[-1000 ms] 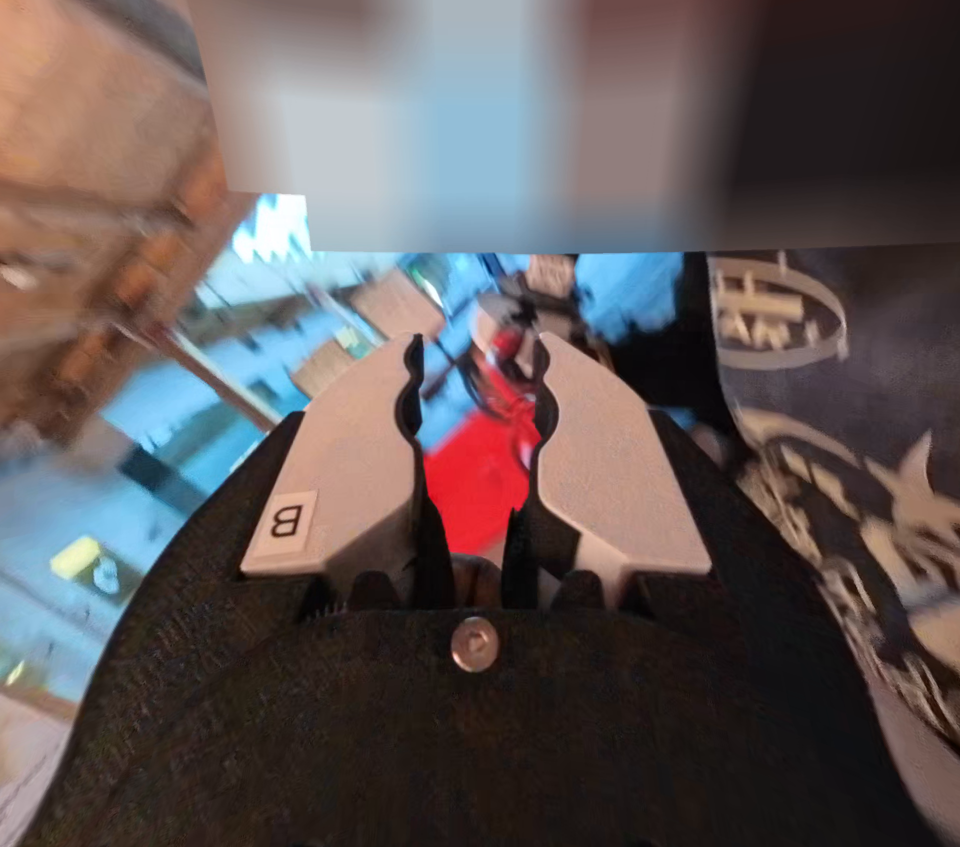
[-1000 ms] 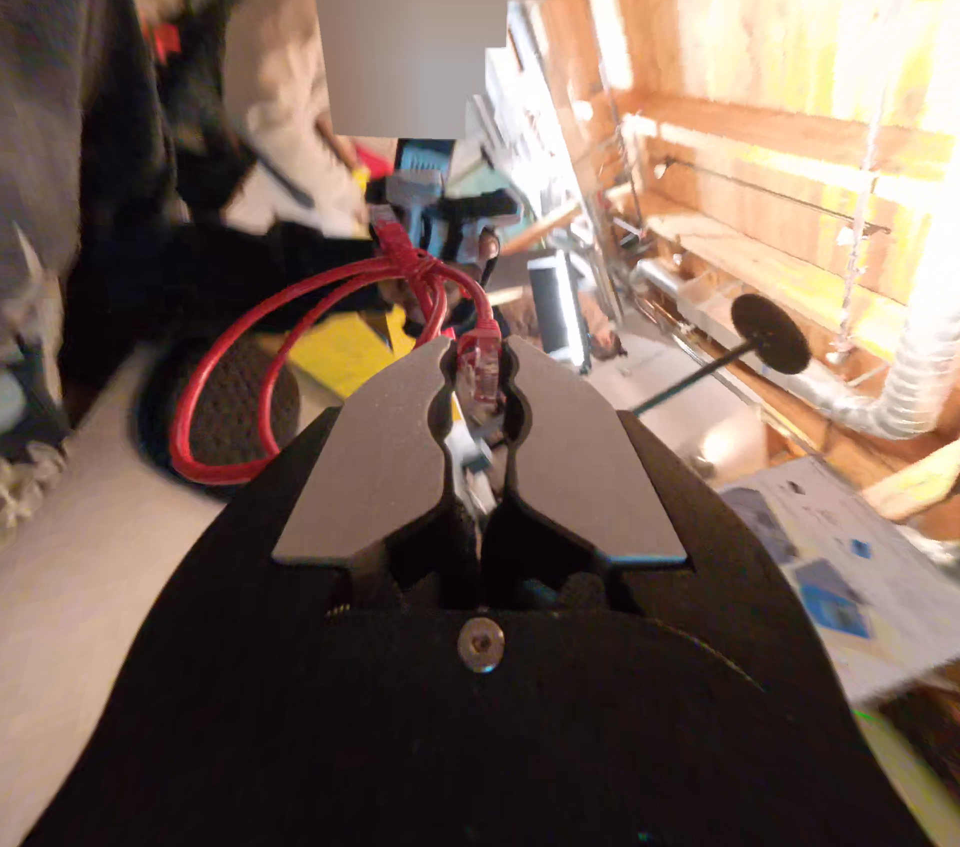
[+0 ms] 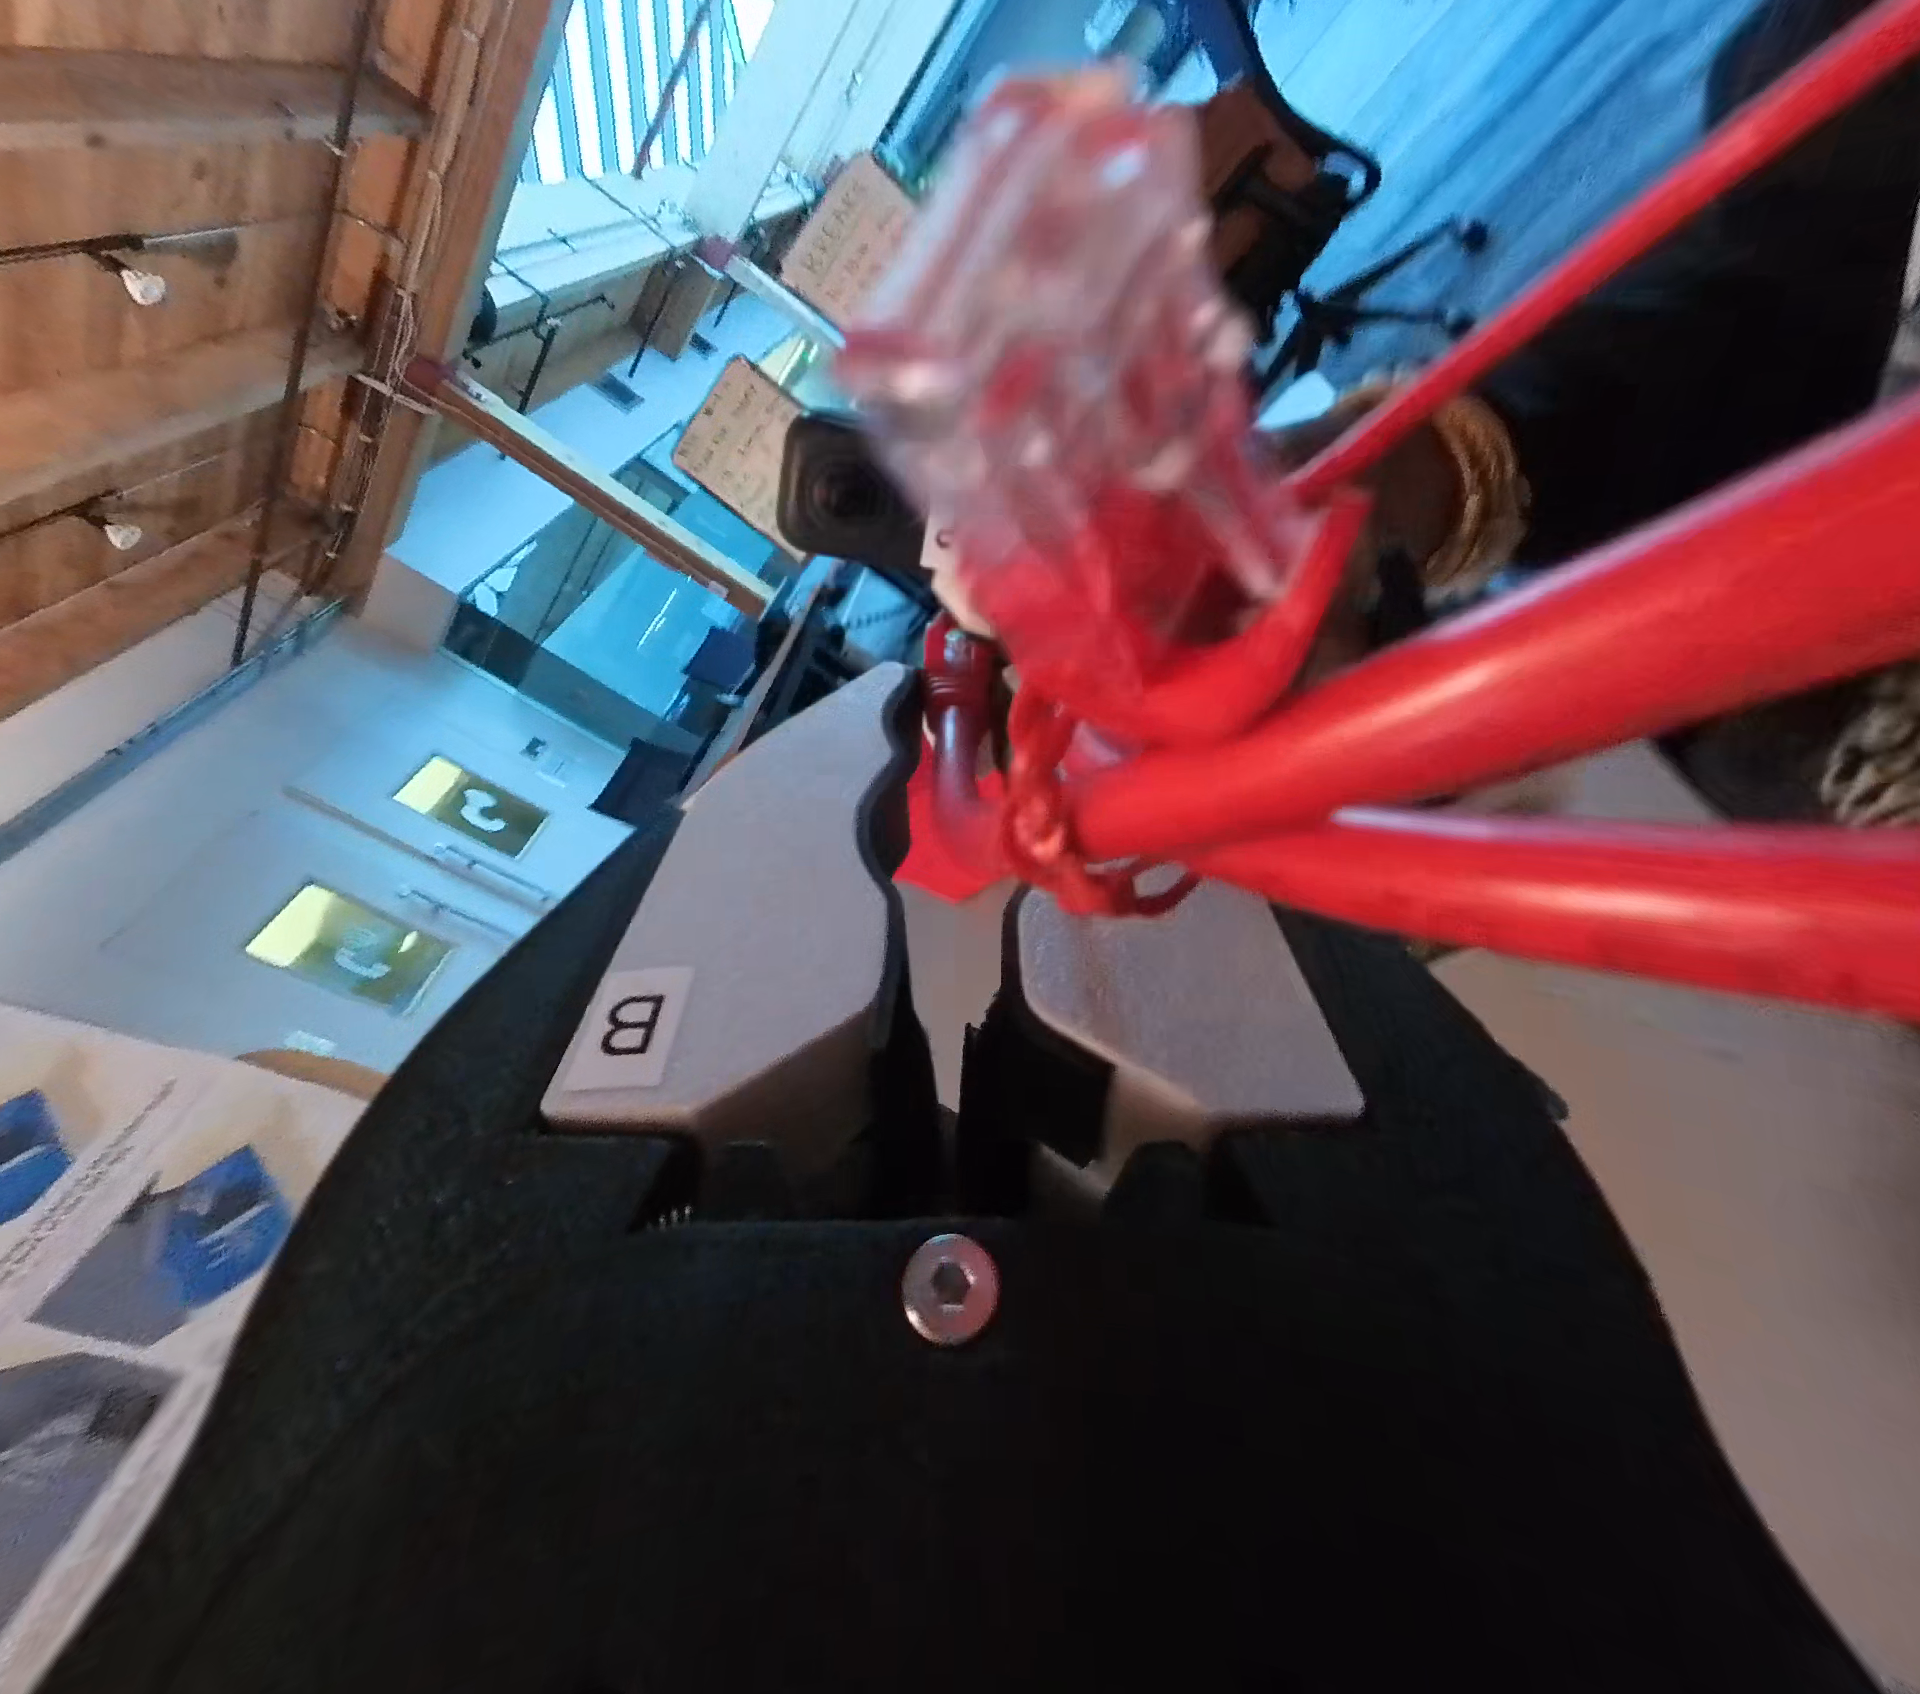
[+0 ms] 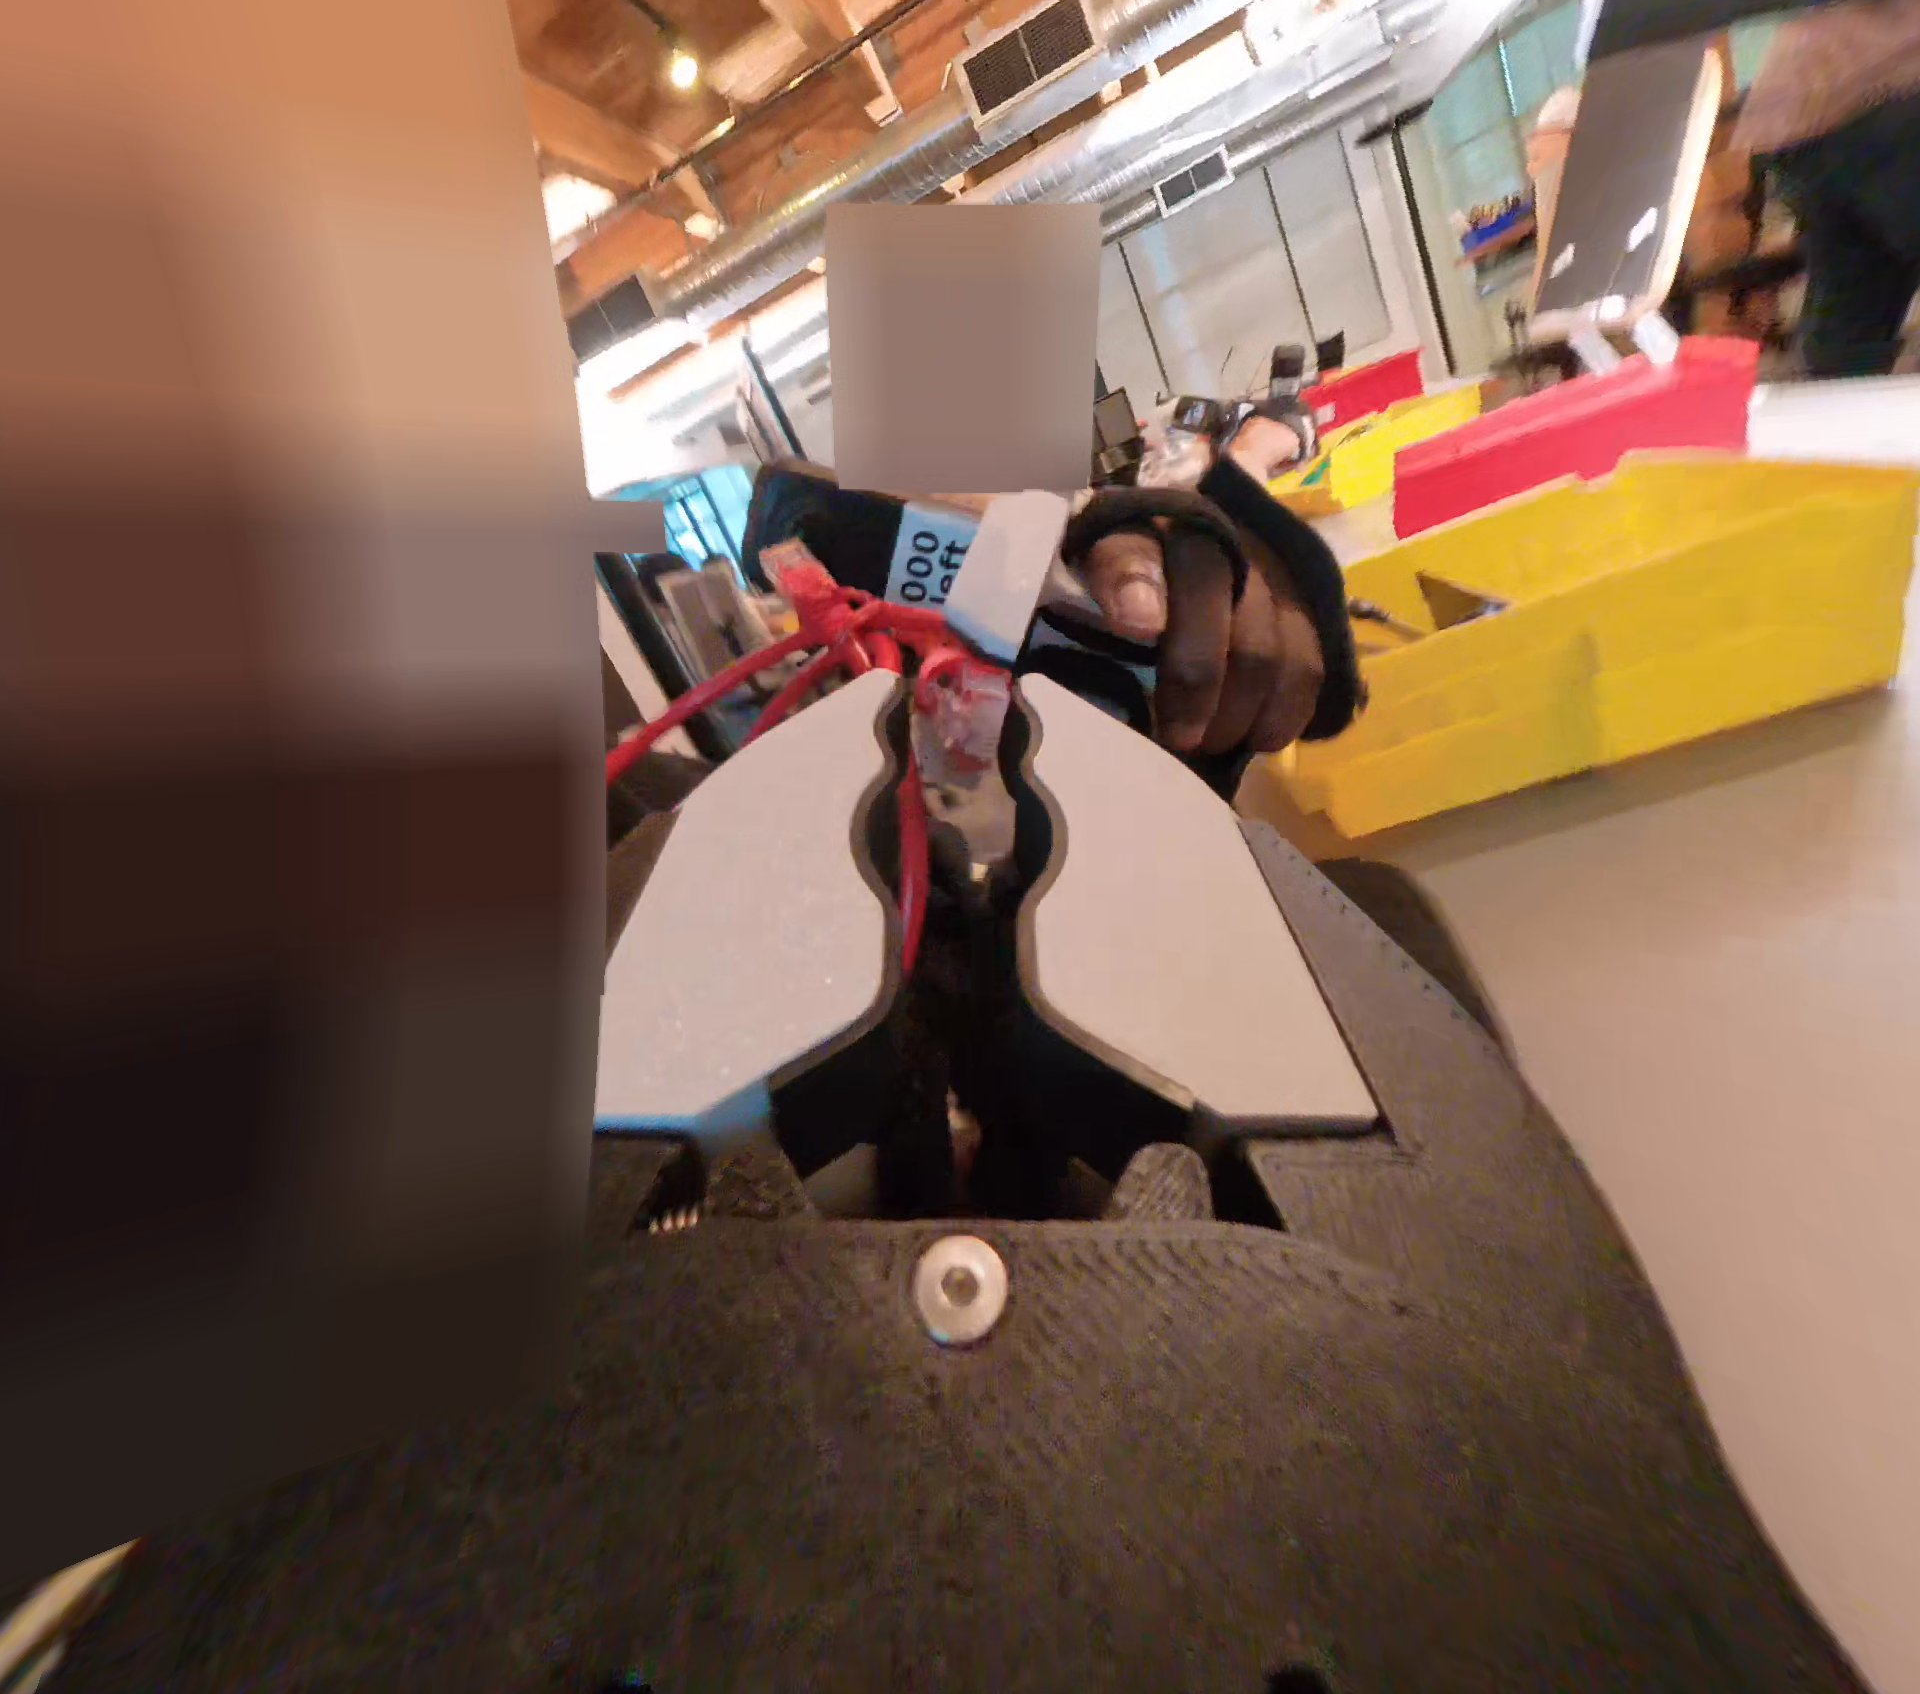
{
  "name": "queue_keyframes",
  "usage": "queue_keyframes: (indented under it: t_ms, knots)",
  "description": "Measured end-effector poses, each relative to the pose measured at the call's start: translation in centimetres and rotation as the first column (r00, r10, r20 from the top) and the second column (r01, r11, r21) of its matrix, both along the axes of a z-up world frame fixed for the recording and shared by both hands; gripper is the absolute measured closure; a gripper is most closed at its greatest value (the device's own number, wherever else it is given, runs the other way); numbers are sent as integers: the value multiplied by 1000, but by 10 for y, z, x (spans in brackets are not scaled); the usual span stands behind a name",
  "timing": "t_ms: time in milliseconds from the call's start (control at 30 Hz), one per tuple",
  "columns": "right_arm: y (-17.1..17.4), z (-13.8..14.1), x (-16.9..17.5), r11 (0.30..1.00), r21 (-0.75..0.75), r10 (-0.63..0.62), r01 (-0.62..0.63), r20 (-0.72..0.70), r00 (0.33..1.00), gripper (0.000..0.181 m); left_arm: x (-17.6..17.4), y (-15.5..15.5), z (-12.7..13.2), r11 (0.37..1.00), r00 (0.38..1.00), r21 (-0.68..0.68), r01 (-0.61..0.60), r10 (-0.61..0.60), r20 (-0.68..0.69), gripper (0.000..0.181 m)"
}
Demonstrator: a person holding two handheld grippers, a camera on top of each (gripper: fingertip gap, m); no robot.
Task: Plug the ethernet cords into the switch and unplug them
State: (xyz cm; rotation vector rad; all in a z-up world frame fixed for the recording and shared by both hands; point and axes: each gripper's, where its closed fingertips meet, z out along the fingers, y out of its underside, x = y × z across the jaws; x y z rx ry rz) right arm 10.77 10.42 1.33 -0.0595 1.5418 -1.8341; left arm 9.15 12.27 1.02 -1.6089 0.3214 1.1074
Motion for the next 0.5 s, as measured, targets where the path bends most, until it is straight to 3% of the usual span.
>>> queue_keyframes:
  t_ms: [33, 100, 167, 200, 267, 367, 500]
  knots:
    - [4, 4, 2, 999, -42, -32, 29, -90, 995, 158, 4, 0, 7, 998, 999, 50, 31, -32, 19, 169]
    - [10, 9, -3, 978, -132, -198, 164, -310, 930, 142, 12, -1, 16, 988, 992, 121, 96, -106, 73, 170]
    - [17, 15, -11, 917, -267, -394, 295, -504, 768, 147, 18, -4, 23, 972, 978, 186, 144, -168, 124, 169]
    - [22, 18, -9, 890, -332, -453, 313, -567, 688, 149, 20, -5, 24, 965, 969, 205, 165, -197, 147, 168]
    - [24, 19, -2, 870, -383, -493, 310, -648, 581, 152, 23, -4, 24, 954, 951, 223, 202, -245, 187, 147]
    - [23, 18, 8, 861, -422, -509, 286, -689, 516, 154, 26, 0, 20, 944, 929, 227, 238, -289, 229, 114]
    - [18, 10, 9, 863, -418, -505, 283, -720, 475, 168, 26, 8, 12, 948, 915, 199, 250, -298, 270, 95]
